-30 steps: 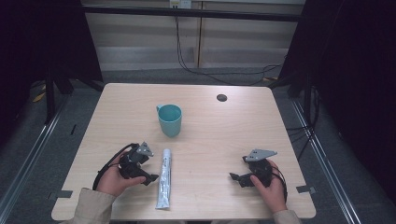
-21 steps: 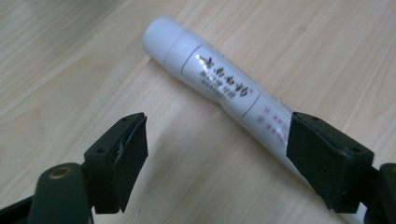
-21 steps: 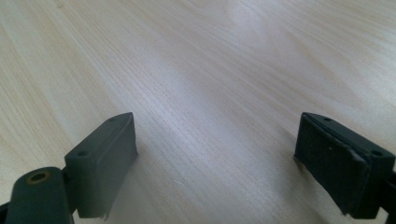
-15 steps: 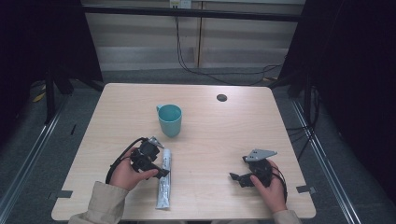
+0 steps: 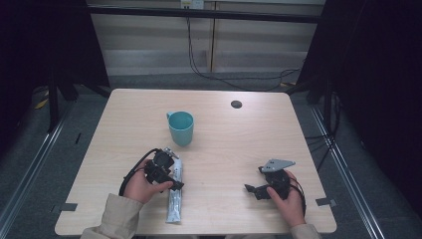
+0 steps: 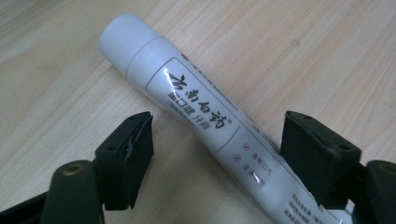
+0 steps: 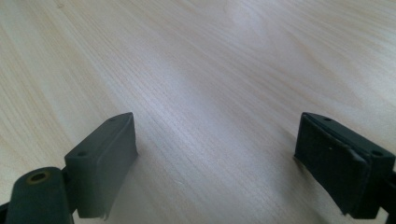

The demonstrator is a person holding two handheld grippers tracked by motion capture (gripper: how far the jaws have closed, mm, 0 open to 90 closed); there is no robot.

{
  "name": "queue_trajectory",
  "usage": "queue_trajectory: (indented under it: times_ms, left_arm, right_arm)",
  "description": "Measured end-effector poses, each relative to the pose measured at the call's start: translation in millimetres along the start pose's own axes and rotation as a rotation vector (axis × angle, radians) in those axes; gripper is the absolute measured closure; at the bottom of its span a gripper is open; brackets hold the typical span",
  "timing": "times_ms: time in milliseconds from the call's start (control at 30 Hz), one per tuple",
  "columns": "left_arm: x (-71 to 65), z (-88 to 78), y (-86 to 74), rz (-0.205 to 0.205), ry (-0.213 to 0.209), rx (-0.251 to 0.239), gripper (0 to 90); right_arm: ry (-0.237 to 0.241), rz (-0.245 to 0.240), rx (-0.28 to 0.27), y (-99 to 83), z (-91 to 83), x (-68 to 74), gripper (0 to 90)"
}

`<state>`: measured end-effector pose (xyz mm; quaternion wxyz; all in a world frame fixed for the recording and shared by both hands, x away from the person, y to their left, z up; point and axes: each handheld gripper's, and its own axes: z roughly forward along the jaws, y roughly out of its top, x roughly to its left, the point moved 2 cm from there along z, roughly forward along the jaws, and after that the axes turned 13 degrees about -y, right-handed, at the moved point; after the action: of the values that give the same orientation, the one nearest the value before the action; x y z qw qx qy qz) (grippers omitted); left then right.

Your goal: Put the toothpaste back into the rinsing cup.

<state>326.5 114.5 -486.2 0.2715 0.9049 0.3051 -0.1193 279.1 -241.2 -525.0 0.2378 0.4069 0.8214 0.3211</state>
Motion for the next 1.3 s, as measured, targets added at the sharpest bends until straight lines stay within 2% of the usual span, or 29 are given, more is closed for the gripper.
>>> queue_trajectory:
  times_ms: [267, 433, 533, 600, 633, 700, 767, 933, 1300]
  left_arm:
    - [-1.8, 9.1, 4.6, -0.019, 0.025, 0.030, 27.6]
    - [-2.0, 11.6, 5.9, -0.039, 0.041, 0.017, 31.5]
    - [-2.8, 11.9, 6.9, -0.031, 0.052, 0.027, 33.4]
    - [-3.7, 11.0, 7.3, -0.031, 0.045, 0.028, 41.0]
    - [-4.3, 10.6, 7.4, -0.032, 0.032, 0.030, 48.0]
    - [-4.3, 10.5, 7.4, -0.014, 0.043, 0.034, 60.7]
    - [-5.0, 10.6, 8.2, -0.016, 0.048, 0.044, 62.7]
    - [-9.1, 8.9, 10.7, 0.017, 0.053, 0.059, 71.2]
    - [-13.6, 3.1, 11.0, 0.051, 0.035, 0.002, 74.2]
  right_arm:
    - [0.000, 0.000, 0.000, 0.0, 0.0, 0.0, 11.9]
    - [0.000, 0.000, 0.000, 0.0, 0.0, 0.0, 11.9]
    - [0.001, 0.001, 0.000, 0.0, 0.0, 0.0, 11.9]
    - [0.001, 0.001, 0.000, 0.0, 0.0, 0.0, 11.9]
    - [0.000, 0.000, 0.000, 0.0, 0.0, 0.0, 11.9]
    - [0.001, 0.000, 0.000, 0.0, 0.0, 0.0, 11.9]
    - [0.001, 0.000, 0.000, 0.0, 0.0, 0.0, 11.9]
    - [0.001, 0.000, 0.000, 0.0, 0.0, 0.0, 11.9]
    - [0.001, 0.001, 0.001, 0.1, -0.1, 0.0, 11.9]
